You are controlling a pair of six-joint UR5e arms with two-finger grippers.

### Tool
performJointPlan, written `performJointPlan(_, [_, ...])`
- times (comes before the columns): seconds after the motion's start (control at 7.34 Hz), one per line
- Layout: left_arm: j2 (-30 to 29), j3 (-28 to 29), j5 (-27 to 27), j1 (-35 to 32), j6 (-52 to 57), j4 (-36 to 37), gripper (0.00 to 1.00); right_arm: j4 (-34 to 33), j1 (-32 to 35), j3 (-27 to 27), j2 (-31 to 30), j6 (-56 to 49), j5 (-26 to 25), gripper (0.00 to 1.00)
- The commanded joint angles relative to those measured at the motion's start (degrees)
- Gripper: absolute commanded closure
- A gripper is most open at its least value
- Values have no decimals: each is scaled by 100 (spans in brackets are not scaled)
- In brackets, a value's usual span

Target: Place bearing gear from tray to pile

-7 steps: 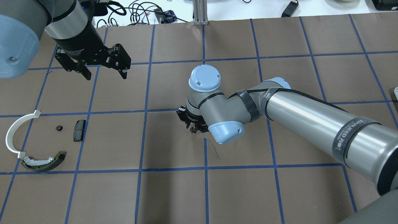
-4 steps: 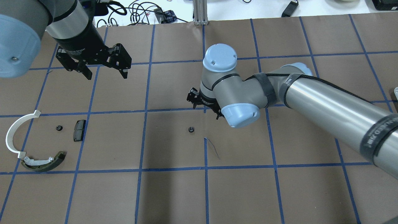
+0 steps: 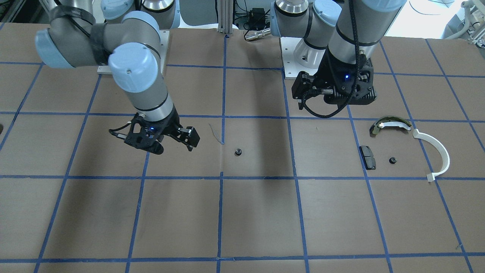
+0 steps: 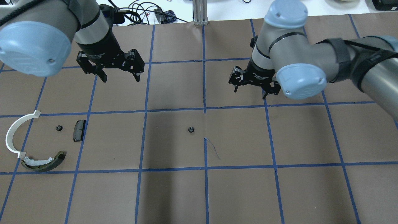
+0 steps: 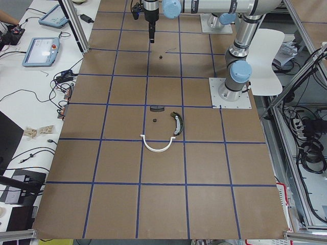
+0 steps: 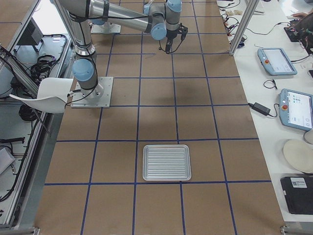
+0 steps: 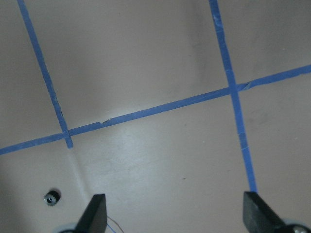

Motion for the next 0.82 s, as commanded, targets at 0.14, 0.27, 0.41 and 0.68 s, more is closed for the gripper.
performJointPlan(0.14, [-877, -472, 56, -1013, -1553, 1232, 0, 2086, -592, -1198, -373, -1252, -155, 0])
performJointPlan(0.27, [-1184, -753, 30, -1121, -1932, 1837, 0, 2581, -698, -1517, -381, -1492, -322, 0])
performJointPlan(0.41, [-1413, -1104, 21, -1243, -2040, 2374, 0, 2656, -682, -1599, -460, -1469, -437, 0])
performJointPlan(0.68, [-1739, -1694, -14, -1368, -2128, 3491, 0, 2648, -681, -1503, -496, -1529, -465, 0])
